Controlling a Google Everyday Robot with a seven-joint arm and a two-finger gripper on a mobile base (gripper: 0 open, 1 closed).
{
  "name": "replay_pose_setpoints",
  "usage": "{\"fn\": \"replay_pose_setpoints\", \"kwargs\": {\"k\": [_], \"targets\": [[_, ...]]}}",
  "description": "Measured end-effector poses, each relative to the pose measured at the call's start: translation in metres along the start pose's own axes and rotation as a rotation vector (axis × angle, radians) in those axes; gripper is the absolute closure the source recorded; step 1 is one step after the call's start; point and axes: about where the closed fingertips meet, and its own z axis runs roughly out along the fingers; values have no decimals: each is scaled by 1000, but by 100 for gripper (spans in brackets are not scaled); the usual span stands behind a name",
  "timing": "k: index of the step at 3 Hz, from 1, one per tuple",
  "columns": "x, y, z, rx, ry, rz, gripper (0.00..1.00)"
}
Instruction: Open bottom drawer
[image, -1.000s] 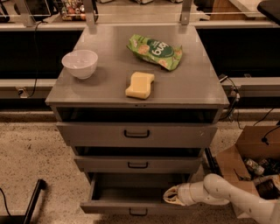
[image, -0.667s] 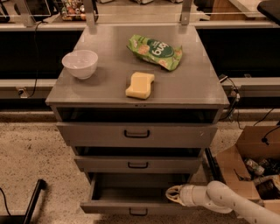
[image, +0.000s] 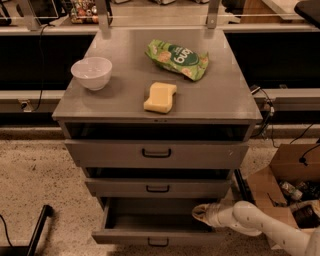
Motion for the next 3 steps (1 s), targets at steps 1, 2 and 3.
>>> {"fn": "replay_pose_setpoints", "kwargs": {"k": [1, 2, 3], "targets": [[19, -10, 20, -27, 48, 29, 100], [18, -8, 22, -40, 38, 29, 100], [21, 29, 54, -151, 46, 9, 100]]}}
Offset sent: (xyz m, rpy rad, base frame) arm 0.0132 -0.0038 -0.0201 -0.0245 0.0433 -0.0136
